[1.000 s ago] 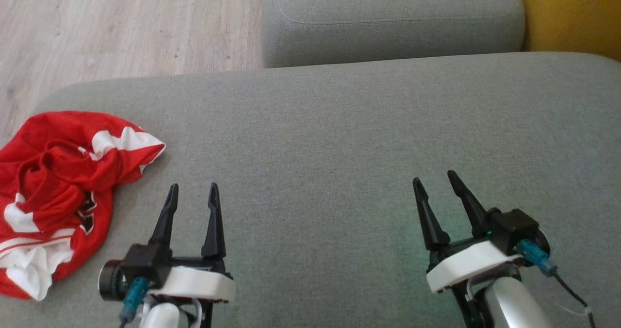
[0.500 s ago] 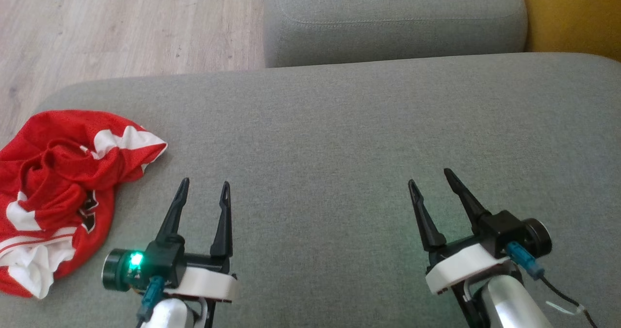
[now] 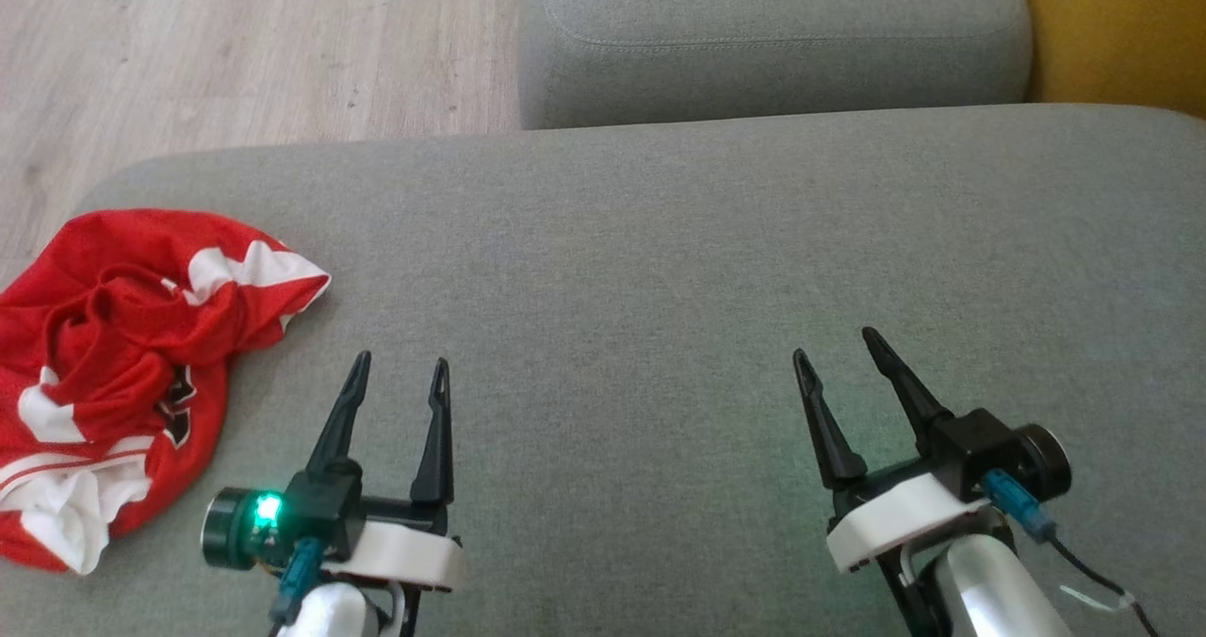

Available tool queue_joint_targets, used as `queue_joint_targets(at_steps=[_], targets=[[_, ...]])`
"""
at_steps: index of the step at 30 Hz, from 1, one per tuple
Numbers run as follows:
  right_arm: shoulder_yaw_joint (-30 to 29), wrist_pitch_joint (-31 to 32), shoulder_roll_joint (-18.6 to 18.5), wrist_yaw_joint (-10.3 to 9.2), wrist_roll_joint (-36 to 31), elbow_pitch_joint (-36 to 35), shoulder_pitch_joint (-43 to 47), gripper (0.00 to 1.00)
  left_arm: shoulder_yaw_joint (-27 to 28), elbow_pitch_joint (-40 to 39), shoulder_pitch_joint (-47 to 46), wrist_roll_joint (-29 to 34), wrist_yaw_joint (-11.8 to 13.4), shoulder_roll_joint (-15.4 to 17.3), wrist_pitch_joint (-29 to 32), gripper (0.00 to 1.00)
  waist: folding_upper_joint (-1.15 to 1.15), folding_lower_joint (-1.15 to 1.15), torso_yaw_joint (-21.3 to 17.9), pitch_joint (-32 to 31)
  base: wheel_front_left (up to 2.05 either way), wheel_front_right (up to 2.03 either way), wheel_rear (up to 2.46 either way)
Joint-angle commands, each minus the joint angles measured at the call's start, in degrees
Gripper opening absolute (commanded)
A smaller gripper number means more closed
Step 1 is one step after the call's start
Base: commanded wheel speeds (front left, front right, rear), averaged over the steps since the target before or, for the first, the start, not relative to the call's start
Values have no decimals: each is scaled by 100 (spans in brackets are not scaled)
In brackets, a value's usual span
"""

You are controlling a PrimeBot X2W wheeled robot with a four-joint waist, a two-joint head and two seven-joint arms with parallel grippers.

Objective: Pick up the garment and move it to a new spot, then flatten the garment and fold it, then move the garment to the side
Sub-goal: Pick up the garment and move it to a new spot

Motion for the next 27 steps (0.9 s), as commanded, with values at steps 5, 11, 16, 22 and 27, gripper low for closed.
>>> queue_joint_targets(at_steps=[5, 11, 16, 22, 27], targets=[[52, -62, -30, 44, -110, -154, -248, 100, -2, -8, -409, -85, 29, 38, -62, 100, 0, 0, 225, 84, 0, 0, 0], [-57, -62, -30, 44, -203, -149, -236, 100, -53, -13, -448, -123, 208, 38, -62, 100, 0, 0, 857, 167, 0, 0, 0], [-147, -62, -30, 44, -254, -140, -215, 100, -10, -49, -391, -168, 376, 38, -62, 100, 0, 0, 1592, 191, 0, 0, 0], [-189, -62, -30, 44, -279, -82, -187, 100, 5, -83, -326, -159, 476, 38, -62, 100, 0, 0, 2315, 198, 0, 0, 0], [-100, -62, -30, 44, -348, -38, -201, 100, 199, -250, -188, -147, 458, 38, -62, 100, 0, 0, 2764, 289, 0, 0, 0]])
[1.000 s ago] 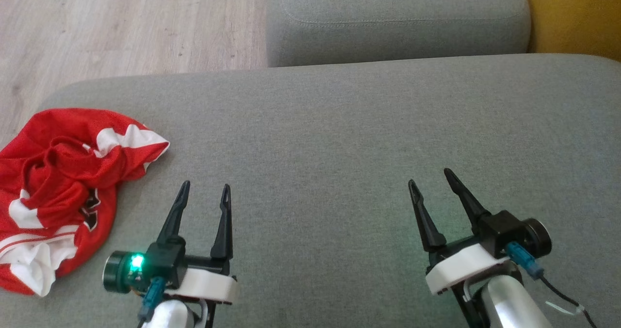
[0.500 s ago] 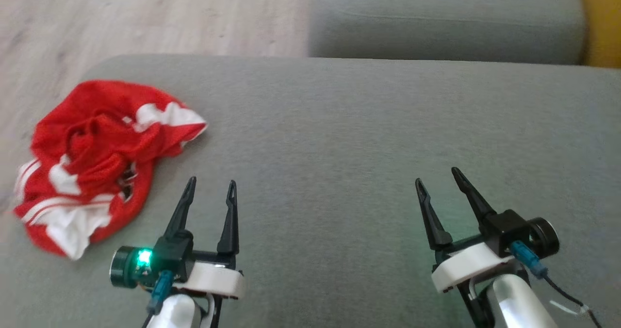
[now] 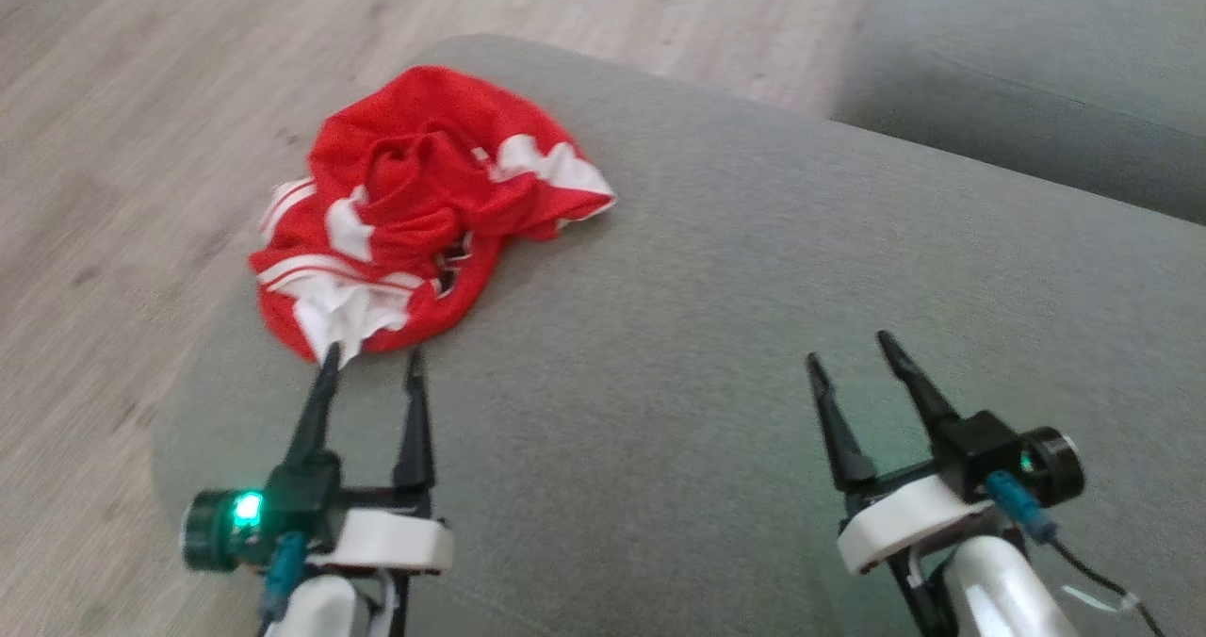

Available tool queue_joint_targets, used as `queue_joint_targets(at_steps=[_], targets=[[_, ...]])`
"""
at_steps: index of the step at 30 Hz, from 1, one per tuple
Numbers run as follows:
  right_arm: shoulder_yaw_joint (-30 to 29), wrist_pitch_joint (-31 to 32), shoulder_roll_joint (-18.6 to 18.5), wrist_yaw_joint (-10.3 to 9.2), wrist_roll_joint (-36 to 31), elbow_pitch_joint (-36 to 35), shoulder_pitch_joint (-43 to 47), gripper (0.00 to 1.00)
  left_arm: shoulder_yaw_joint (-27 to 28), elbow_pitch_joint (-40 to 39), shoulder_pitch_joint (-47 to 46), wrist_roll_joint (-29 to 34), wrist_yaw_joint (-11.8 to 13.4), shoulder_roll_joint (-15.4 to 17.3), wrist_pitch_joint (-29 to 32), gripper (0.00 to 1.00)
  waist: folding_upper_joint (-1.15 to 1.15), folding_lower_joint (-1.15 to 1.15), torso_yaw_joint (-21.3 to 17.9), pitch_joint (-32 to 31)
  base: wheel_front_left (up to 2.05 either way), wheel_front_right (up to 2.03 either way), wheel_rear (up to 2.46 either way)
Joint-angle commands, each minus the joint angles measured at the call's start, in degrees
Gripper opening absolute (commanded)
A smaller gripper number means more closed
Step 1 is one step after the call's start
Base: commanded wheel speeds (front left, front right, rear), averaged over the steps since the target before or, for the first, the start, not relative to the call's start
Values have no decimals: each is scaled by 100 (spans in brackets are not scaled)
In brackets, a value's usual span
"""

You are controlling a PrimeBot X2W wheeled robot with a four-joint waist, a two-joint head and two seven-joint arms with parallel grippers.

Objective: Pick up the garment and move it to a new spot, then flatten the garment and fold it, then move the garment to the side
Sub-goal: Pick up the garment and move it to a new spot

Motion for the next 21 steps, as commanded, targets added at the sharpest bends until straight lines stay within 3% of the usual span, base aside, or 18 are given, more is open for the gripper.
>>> queue_joint_targets(at_steps=[1, 11, 15, 21], targets=[[216, -61, -26, 44, -69, -114, -245, 100, 294, -255, -66, 9, 8, 37, -61, 100, 0, 0, 319, 134, 0, 0, 0], [218, -61, -175, 44, -399, -46, -601, 100, 901, -642, -427, 86, -183, 37, -61, 100, 0, 0, 423, 779, 0, 0, 0], [93, -61, -463, 44, -528, -197, -707, 100, 878, -789, -1171, 381, -116, 40, -61, 100, 0, 0, 440, 1226, 0, 0, 0], [-48, -61, -875, 44, -681, -398, -763, 100, 838, -9, -2581, 395, -416, 162, -61, 100, 0, 0, 381, 1715, 0, 0, 0]])
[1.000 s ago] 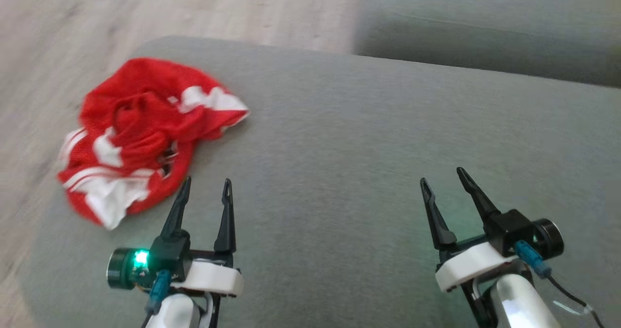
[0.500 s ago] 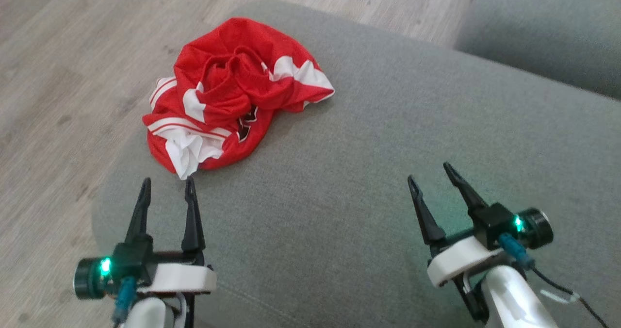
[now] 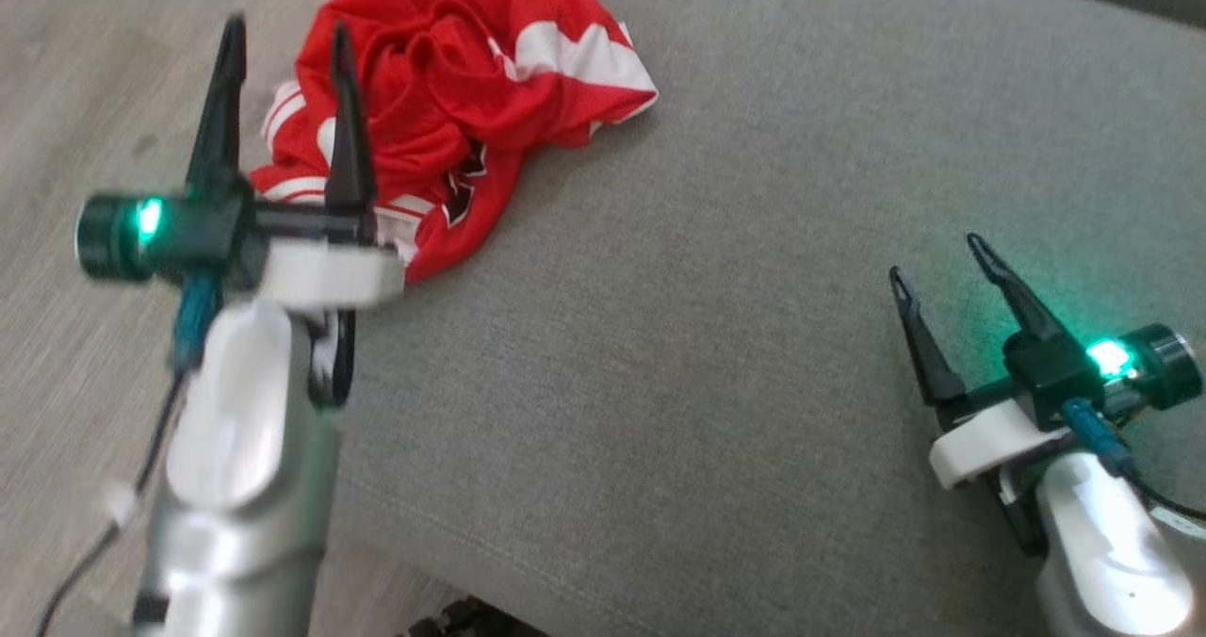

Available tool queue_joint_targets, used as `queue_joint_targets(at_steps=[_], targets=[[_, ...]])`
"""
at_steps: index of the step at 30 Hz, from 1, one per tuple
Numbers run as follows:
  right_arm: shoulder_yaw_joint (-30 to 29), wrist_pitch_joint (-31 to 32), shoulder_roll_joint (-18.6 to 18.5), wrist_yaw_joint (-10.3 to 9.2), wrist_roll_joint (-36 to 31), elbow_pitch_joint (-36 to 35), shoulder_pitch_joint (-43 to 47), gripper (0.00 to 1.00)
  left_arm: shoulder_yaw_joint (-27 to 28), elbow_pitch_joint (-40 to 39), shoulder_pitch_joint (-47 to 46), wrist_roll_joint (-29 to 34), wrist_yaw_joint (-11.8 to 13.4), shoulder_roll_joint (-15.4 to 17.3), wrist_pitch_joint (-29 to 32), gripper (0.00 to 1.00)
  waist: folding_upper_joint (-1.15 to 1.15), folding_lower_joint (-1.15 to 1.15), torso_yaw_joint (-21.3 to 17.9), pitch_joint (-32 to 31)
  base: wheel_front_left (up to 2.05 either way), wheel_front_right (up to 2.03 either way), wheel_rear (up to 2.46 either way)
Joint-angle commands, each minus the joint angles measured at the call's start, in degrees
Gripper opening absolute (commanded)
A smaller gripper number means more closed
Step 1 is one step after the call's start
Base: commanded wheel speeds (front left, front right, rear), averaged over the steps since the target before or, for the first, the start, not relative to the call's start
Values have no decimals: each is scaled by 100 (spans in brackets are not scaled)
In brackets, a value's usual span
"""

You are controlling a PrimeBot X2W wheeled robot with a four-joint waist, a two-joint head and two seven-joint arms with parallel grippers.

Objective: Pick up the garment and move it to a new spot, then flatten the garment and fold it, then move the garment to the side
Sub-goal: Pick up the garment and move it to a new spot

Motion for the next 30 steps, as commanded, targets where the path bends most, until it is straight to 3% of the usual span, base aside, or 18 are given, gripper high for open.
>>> queue_joint_targets(at_steps=[1, 4, 9, 18, 19, 20, 21, 30], targets=[[118, -61, -91, 43, -49, -219, -147, 100, 185, 223, -362, 20, -66, 192, -25, 100, 0, -1, -81, 274, 0, 0, 0], [109, -61, -252, 43, -86, -332, -244, 100, 208, 1310, -1049, -68, -201, 255, -11, 100, 0, -1, -208, 512, 0, 0, 0], [180, -61, -398, 43, -74, -424, -380, 100, 72, 2927, -1931, -204, -504, 300, 567, 100, 0, -1, -444, 758, 0, 0, 0], [149, -61, -469, 43, -77, -454, -447, 100, 147, 4480, -2574, -266, -243, 408, 712, 100, 0, -1, -689, 1081, 0, 0, 0], [129, -61, -467, 43, -79, -457, -439, 100, 148, 4603, -2606, -275, -215, 403, 692, 85, 0, -1, -697, 1091, 0, 0, 0], [111, -61, -463, 43, -80, -459, -428, 100, 147, 4702, -2629, -289, -207, 395, 643, 19, 0, -1, -702, 1091, 0, 0, 0], [100, -61, -457, 43, -82, -458, -416, 100, 168, 4794, -2652, -334, -236, 384, 593, 0, 0, -1, -708, 1083, 0, 0, 0], [292, -61, -122, 43, 22, -300, -453, 100, 88, 4908, -3008, -347, -350, 622, 112, 0, 0, -1, -991, 474, 0, 0, 0]])
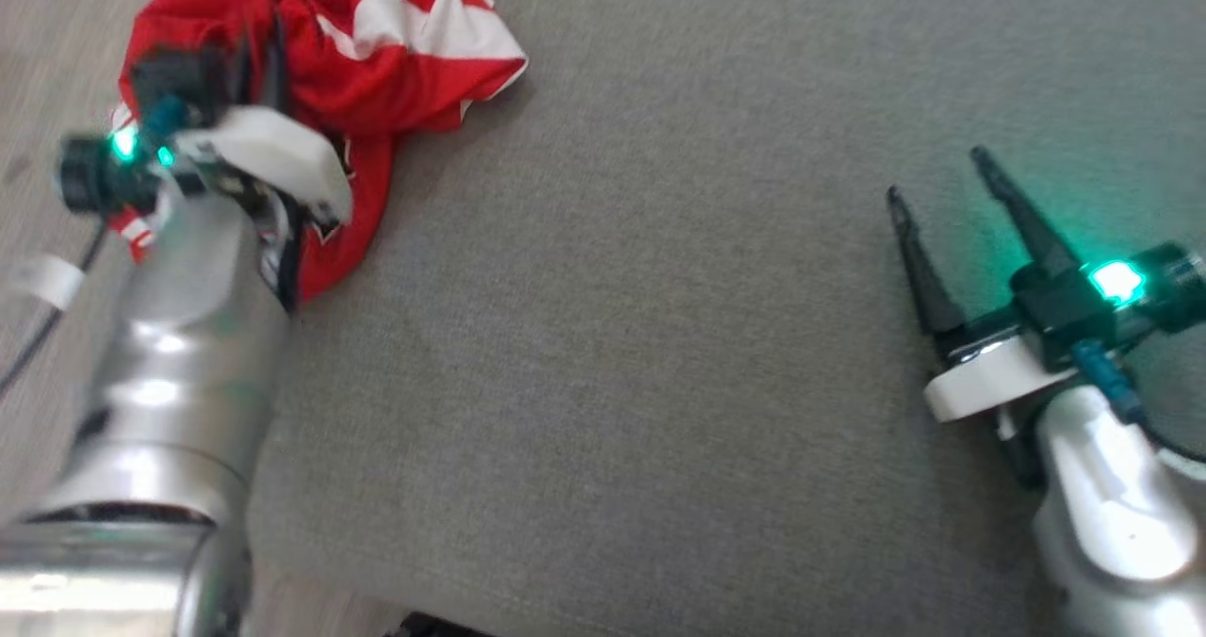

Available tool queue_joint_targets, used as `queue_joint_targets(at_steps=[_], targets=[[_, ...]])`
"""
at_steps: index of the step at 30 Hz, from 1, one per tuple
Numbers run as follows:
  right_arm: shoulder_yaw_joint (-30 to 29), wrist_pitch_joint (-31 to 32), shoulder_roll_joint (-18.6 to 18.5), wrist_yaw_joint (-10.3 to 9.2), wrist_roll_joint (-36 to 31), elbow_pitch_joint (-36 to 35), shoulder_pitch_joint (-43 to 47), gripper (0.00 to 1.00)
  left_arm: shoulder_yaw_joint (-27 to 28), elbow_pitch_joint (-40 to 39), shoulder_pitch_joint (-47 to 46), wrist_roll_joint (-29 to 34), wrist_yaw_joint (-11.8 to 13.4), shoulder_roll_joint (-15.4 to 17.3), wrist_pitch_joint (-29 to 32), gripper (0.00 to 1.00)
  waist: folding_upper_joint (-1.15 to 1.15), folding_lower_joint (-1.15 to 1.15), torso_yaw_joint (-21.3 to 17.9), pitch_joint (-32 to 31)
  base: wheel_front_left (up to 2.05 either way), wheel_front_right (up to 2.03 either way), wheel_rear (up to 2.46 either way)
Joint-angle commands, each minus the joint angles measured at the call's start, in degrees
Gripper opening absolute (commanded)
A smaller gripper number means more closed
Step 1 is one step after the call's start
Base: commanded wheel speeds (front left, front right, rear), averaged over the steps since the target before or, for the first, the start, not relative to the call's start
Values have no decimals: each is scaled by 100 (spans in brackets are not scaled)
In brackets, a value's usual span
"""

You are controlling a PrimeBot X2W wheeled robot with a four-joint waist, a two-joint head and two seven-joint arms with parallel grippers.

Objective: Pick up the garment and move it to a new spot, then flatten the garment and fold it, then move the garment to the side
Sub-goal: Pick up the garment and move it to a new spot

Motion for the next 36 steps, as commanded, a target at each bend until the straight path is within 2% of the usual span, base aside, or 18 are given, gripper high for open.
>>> queue_joint_targets(at_steps=[1, 7, 11, 13, 14, 16, 22, 28, 32, 35, 36], targets=[[158, 9, 106, 39, 49, -93, 174, 100, 73, -230, -309, 69, -8, 387, -92, 0, 0, -1, -192, -249, 0, 0, 0], [206, 9, 539, 39, 186, -75, 196, 100, -200, -795, -878, 264, -159, 619, -136, 0, 0, -1, -841, -815, 0, 0, 0], [228, 9, 832, 39, 297, -83, 320, 100, -465, -1325, -1306, 328, -325, 698, 203, 0, 0, -1, -1638, -1243, 0, 0, 0], [223, 9, 903, 39, 347, -93, 376, 100, -579, -1561, -1401, 321, -365, 681, 378, 0, 0, -1, -1990, -1397, 0, 0, 0], [238, 9, 946, 39, 399, -106, 430, 100, -681, -1780, -1490, 280, -396, 690, 548, 0, 0, -1, -2366, -1522, 0, 0, 0], [247, 9, 968, 39, 449, -123, 482, 100, -789, -2016, -1516, 236, -413, 656, 685, 0, 0, -1, -2728, -1614, 0, 0, 0], [334, 9, 977, 39, 861, -261, 569, 100, -993, -2689, -1516, -60, -430, 375, 1000, 0, 0, -1, -3595, -1632, 0, 0, 0], [337, 9, 978, 39, 1042, -325, 557, 100, -1211, -2986, -908, -568, -435, 51, 1296, 0, 0, -1, -3923, -1464, 0, 0, 0], [398, 9, 979, 39, 1128, -332, 529, 100, -1721, -3007, 393, -1286, -437, -108, 1492, 0, 0, -1, -3959, -1306, 0, 0, 0], [478, 9, 979, 39, 1144, -292, 548, 100, -2056, -2793, 1487, -1563, -437, -143, 1316, 0, 0, -1, -3849, -1223, 0, 0, 0], [489, 9, 979, 39, 1147, -278, 553, 100, -2117, -2703, 1801, -1624, -437, -157, 1170, 24, 0, -1, -3791, -1202, 0, 0, 0]])
